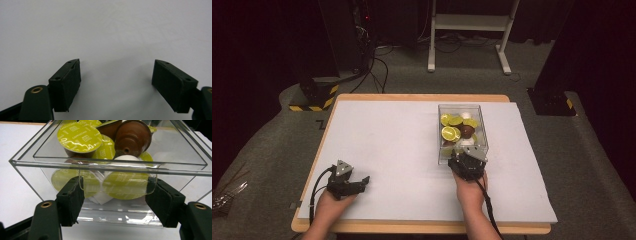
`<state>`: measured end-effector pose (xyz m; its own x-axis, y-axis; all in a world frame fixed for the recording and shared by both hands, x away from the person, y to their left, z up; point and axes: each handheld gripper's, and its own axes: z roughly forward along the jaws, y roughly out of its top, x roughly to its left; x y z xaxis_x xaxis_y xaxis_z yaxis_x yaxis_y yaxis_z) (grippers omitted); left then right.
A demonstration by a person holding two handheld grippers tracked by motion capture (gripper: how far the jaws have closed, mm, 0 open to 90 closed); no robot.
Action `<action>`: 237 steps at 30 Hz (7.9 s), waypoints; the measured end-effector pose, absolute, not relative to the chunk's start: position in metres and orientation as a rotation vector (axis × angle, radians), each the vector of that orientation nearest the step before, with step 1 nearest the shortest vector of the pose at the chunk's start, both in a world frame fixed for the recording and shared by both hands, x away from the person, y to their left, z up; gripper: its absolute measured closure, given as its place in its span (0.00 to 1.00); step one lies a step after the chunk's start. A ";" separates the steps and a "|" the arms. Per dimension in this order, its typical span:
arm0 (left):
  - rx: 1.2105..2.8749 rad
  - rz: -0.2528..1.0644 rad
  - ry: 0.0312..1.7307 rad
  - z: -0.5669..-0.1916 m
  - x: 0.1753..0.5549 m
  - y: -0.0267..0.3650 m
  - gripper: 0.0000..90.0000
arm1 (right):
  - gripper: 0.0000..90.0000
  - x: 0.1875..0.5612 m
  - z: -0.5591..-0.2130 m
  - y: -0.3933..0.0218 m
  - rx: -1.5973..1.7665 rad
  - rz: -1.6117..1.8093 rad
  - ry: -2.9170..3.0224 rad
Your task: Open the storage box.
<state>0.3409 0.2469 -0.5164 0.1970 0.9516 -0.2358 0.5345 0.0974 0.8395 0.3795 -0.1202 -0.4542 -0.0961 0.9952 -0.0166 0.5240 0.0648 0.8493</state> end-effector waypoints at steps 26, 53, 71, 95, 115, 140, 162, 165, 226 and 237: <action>1.560 0.572 1.459 -0.516 0.341 0.247 0.26 | 0.36 0.369 -0.454 -0.121 1.510 0.928 1.707; 1.559 0.571 1.459 -0.516 0.341 0.247 0.26 | 0.36 0.345 -0.456 -0.125 1.487 0.954 1.713; 1.544 0.567 1.463 -0.517 0.341 0.246 0.26 | 0.36 0.319 -0.456 -0.124 1.485 0.956 1.706; 1.560 0.571 1.457 -0.516 0.341 0.246 0.26 | 0.36 0.293 -0.458 -0.124 1.478 0.957 1.702; 1.560 0.571 1.457 -0.516 0.341 0.246 0.26 | 0.28 0.283 -0.452 -0.138 1.502 1.032 1.748; 1.559 0.570 1.457 -0.516 0.341 0.246 0.26 | 0.45 0.297 -0.418 -0.173 1.442 1.166 1.714; 1.543 0.564 1.462 -0.517 0.341 0.245 0.26 | 0.59 0.352 -0.398 -0.188 1.324 1.197 1.732; 1.557 0.567 1.456 -0.516 0.341 0.246 0.26 | 0.61 0.353 -0.403 -0.199 1.355 1.190 1.722; 1.557 0.570 1.457 -0.517 0.341 0.246 0.26 | 0.95 0.319 -0.448 -0.203 1.529 1.012 1.753; 1.553 0.570 1.458 -0.517 0.341 0.246 0.26 | 0.94 0.308 -0.449 -0.204 1.515 1.029 1.755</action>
